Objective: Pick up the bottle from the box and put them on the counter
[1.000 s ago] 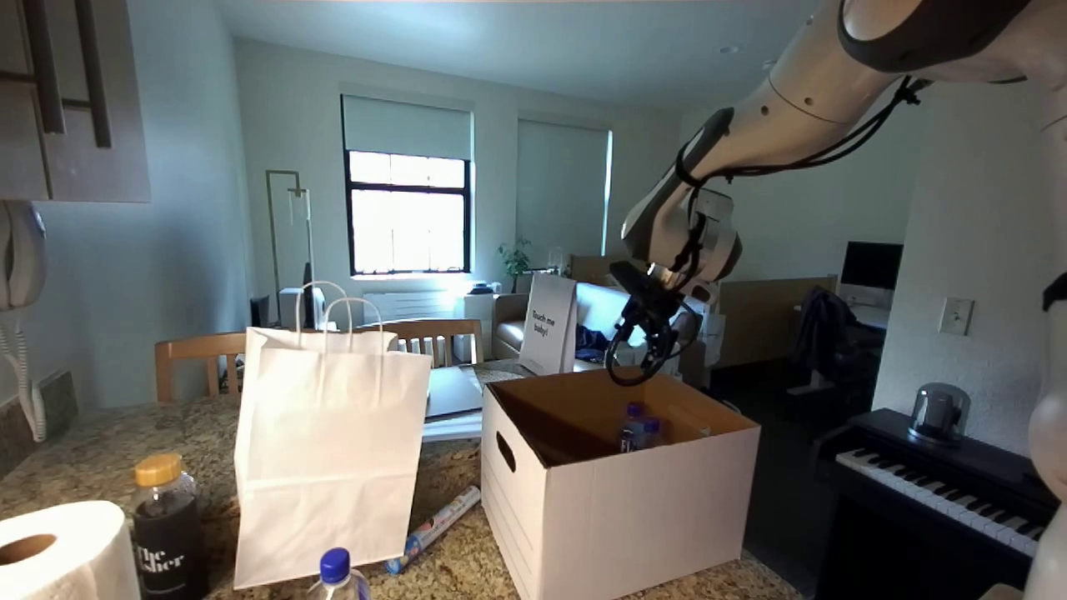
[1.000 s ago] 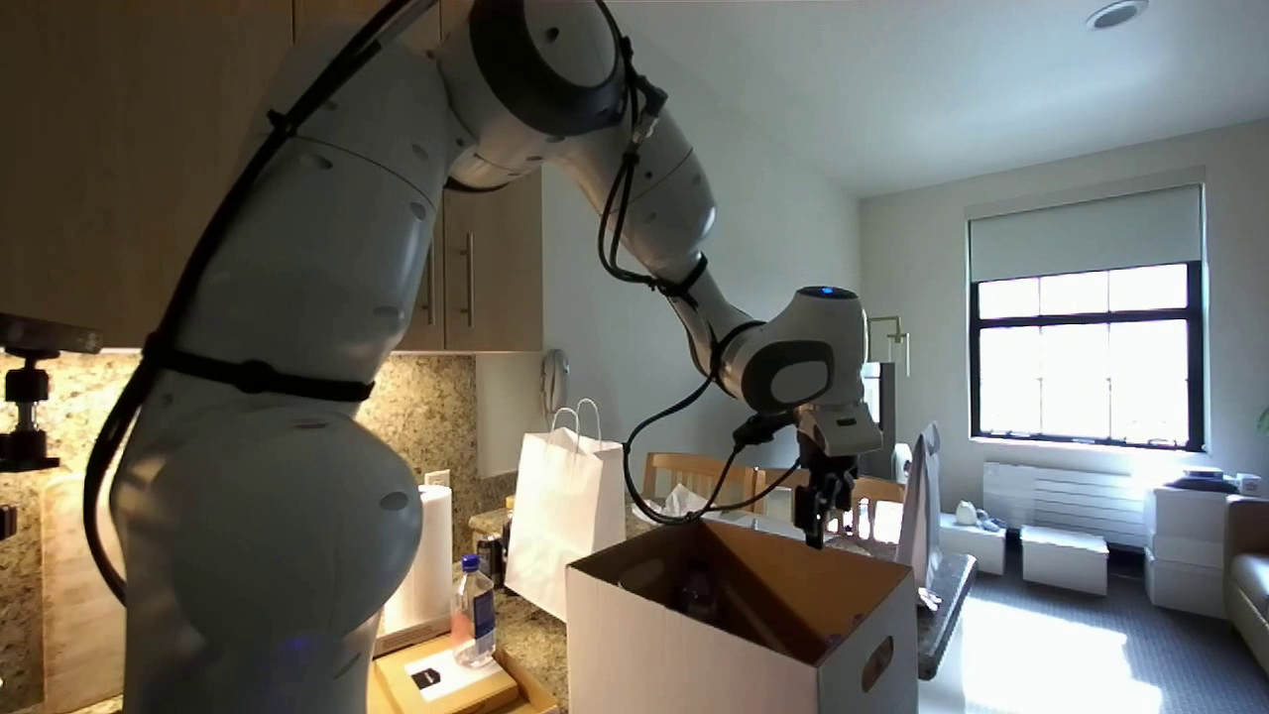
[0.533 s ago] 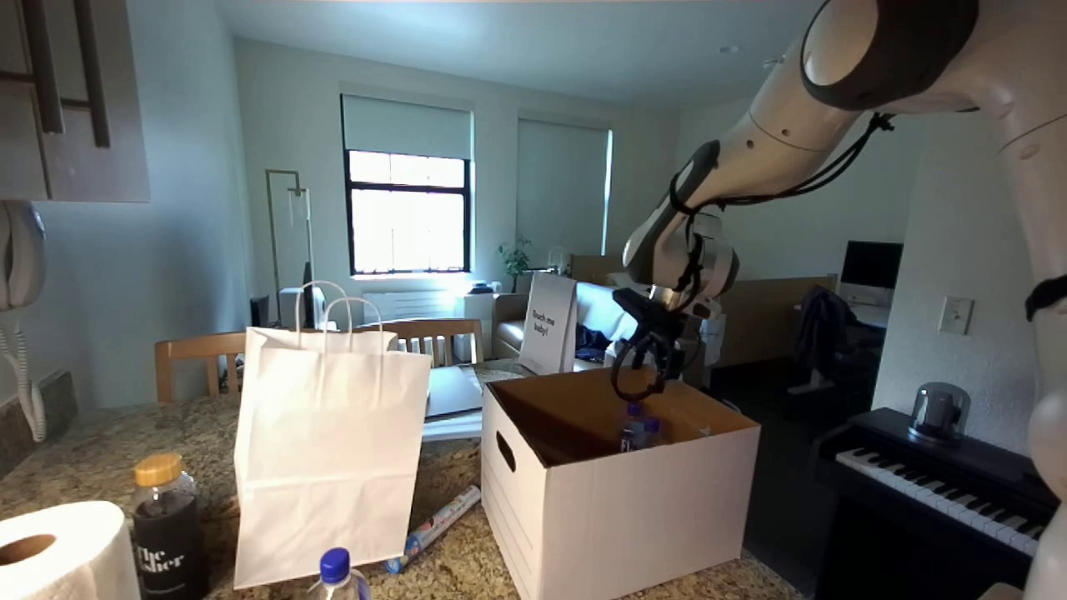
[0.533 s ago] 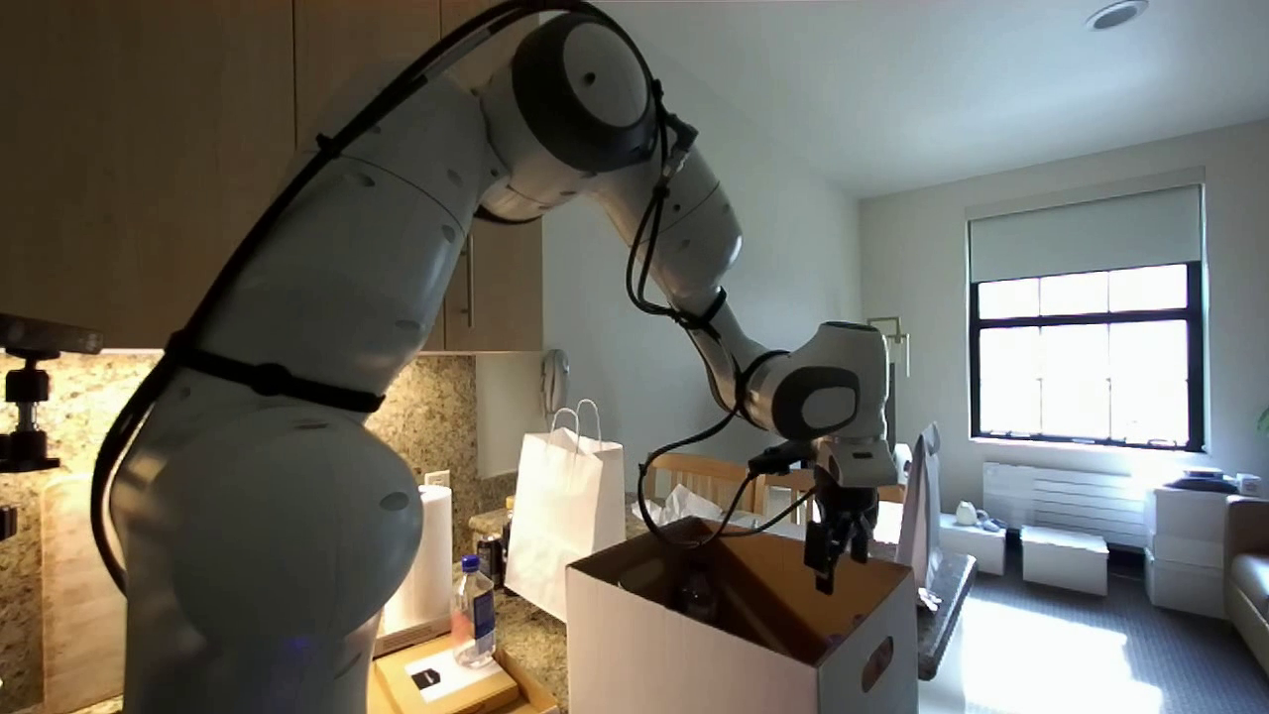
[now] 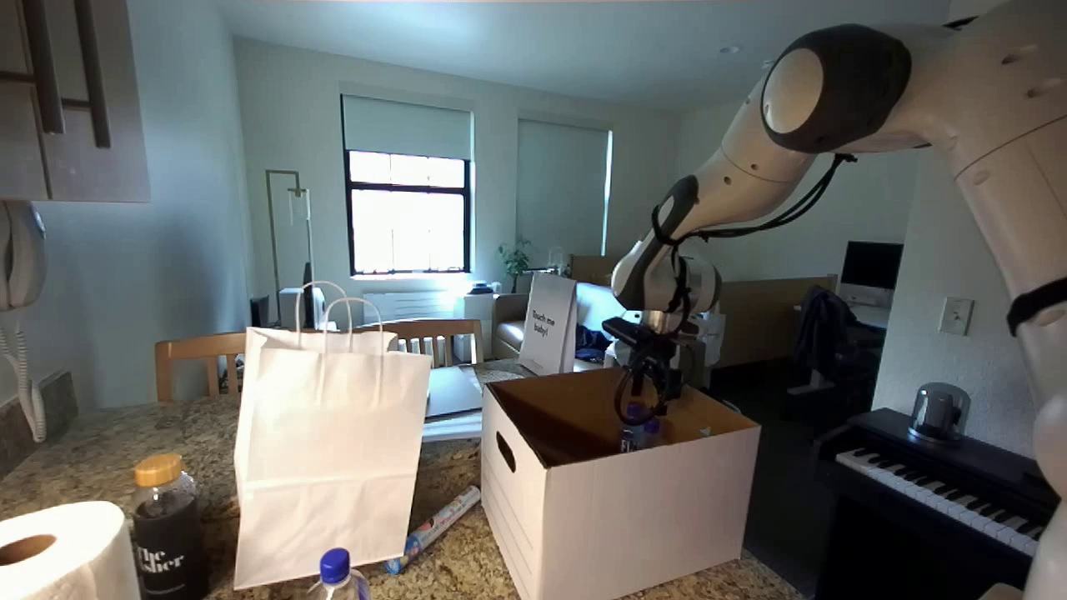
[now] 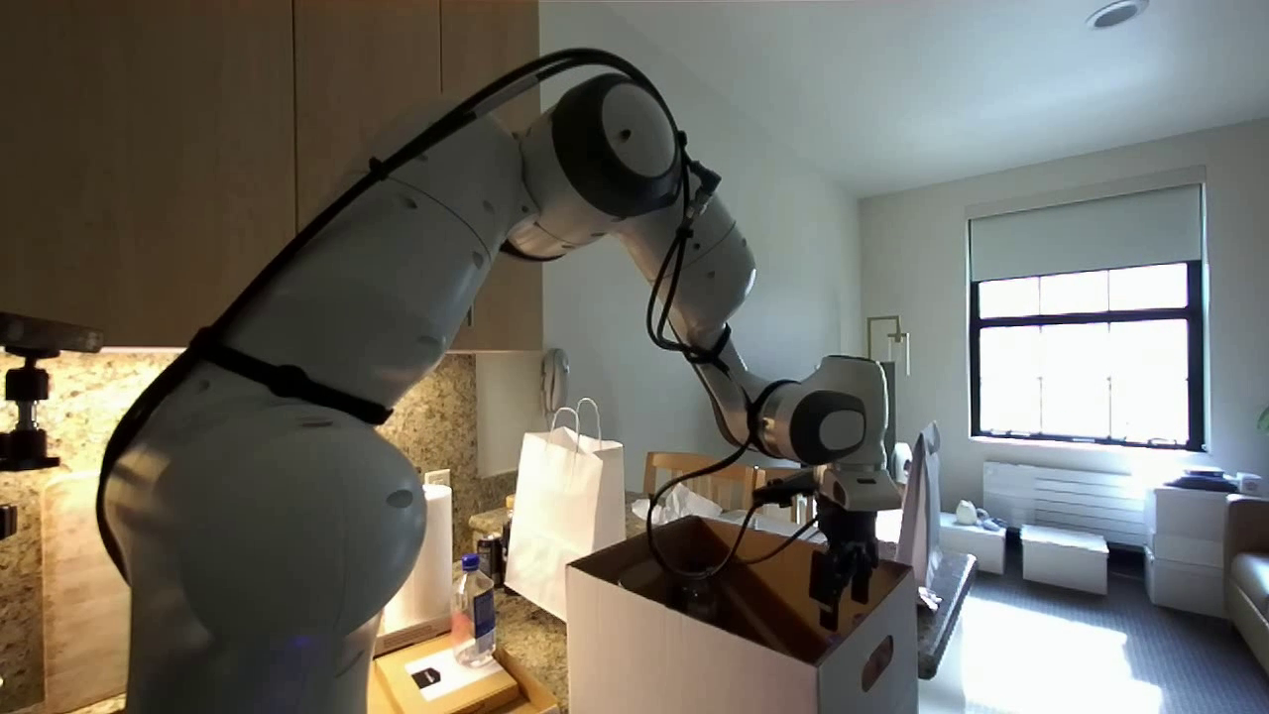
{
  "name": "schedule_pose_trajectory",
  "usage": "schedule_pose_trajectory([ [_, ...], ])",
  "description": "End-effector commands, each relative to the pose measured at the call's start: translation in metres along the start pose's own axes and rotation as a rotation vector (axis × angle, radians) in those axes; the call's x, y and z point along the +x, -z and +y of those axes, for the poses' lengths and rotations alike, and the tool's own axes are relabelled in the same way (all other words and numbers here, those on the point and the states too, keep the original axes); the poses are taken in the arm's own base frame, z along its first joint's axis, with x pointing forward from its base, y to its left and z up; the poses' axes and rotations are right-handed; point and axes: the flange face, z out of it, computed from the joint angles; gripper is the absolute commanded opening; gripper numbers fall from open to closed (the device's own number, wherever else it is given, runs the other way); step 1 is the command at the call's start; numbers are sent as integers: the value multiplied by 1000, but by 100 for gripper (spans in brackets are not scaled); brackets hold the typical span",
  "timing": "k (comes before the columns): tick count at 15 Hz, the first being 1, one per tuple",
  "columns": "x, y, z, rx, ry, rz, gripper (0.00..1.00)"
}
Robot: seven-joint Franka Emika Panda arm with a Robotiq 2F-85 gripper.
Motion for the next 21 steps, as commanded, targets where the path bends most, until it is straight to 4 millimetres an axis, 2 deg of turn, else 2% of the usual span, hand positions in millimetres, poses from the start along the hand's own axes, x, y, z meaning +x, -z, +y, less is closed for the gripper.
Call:
schedule_pose_trajectory([
  [1, -4, -9, -6, -56, 20, 42, 100],
  [8, -9, -20, -4, -148, 65, 35, 100],
  [21, -2, -15, 2, -158, 48, 22, 100],
])
